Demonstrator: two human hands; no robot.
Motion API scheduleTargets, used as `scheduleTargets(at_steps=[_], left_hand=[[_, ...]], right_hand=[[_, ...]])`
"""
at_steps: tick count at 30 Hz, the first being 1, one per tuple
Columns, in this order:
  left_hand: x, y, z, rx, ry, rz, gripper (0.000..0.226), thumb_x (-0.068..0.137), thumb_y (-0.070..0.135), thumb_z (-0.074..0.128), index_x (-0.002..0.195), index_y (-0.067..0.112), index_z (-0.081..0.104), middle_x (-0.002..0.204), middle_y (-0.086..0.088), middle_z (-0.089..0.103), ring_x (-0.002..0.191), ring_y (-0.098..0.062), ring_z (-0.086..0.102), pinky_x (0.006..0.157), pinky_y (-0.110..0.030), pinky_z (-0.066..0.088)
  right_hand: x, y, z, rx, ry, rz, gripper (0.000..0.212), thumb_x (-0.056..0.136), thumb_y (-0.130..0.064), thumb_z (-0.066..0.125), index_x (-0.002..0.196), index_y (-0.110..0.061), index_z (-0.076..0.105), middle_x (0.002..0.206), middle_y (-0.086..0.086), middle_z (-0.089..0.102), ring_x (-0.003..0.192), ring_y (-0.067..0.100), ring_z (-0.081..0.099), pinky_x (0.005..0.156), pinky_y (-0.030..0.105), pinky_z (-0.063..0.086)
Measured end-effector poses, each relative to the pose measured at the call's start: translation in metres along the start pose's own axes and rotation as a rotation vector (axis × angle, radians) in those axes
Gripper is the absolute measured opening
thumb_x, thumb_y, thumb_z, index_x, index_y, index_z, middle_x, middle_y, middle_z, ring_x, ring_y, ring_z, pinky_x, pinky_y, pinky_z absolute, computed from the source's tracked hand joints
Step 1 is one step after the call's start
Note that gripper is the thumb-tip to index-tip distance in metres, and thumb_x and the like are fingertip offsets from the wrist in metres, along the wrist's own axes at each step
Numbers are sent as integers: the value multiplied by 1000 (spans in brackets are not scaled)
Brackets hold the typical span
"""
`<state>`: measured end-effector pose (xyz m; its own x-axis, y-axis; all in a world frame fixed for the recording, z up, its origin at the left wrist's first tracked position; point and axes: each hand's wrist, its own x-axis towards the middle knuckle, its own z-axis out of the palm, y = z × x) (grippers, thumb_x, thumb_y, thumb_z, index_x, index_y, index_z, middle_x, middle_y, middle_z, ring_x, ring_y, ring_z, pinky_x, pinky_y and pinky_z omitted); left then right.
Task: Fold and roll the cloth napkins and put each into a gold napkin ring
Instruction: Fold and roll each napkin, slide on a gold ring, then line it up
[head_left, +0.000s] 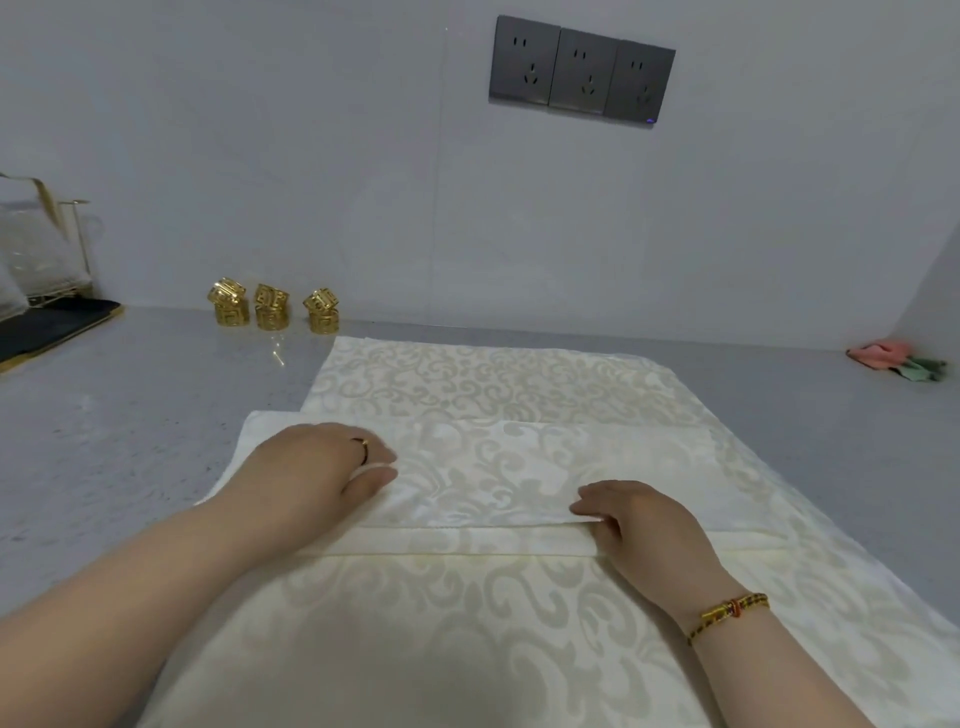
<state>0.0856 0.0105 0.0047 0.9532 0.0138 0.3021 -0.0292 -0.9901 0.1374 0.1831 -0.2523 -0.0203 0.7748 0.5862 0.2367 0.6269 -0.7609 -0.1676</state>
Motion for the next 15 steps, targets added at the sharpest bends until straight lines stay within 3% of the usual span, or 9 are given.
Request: scheduleTargets(at_steps=[3, 6, 10, 13, 15], left_hand=[[34, 9, 14, -24, -103, -73, 50, 96, 45, 28, 141, 24, 33, 149, 9, 29, 136, -9, 26, 108, -20, 19], [56, 12, 32, -39, -242, -160, 53, 99, 37, 26, 147, 20, 13, 155, 3, 9, 142, -14, 9, 116, -28, 7], [62, 11, 45, 36, -406, -240, 54, 100, 39, 18, 147, 18, 4, 156, -1, 1, 143, -16, 1, 115, -35, 1], [57, 13, 47, 47, -428, -262, 55, 99, 40, 17, 147, 17, 2, 156, -1, -3, 143, -16, -3, 114, -36, -1], [51, 14, 47, 46, -437, -283, 57, 99, 41, 17, 147, 17, 1, 156, -2, -5, 143, -16, -5, 114, -37, -2]], right_hand=[[0, 0, -1, 10, -6, 7, 36, 93, -14, 41, 121, -29, 58, 133, -17, 49, 127, 0, 38, 94, 10, 28], [-1, 0, -3, 23, -11, 15, 35, 92, -17, 41, 118, -29, 60, 131, -18, 51, 125, 0, 40, 93, 10, 30], [-2, -2, -5, 10, -12, 76, 46, 84, -34, 27, 116, -32, 59, 128, -24, 51, 121, -3, 41, 85, 10, 32], [-4, -9, -12, 81, -76, 109, 34, 90, -28, 42, 123, -32, 51, 127, -19, 51, 118, 3, 43, 88, 17, 34], [-3, -17, -18, 149, -104, 108, 35, 92, -33, 42, 126, -31, 47, 129, -16, 50, 118, 7, 43, 90, 20, 33]])
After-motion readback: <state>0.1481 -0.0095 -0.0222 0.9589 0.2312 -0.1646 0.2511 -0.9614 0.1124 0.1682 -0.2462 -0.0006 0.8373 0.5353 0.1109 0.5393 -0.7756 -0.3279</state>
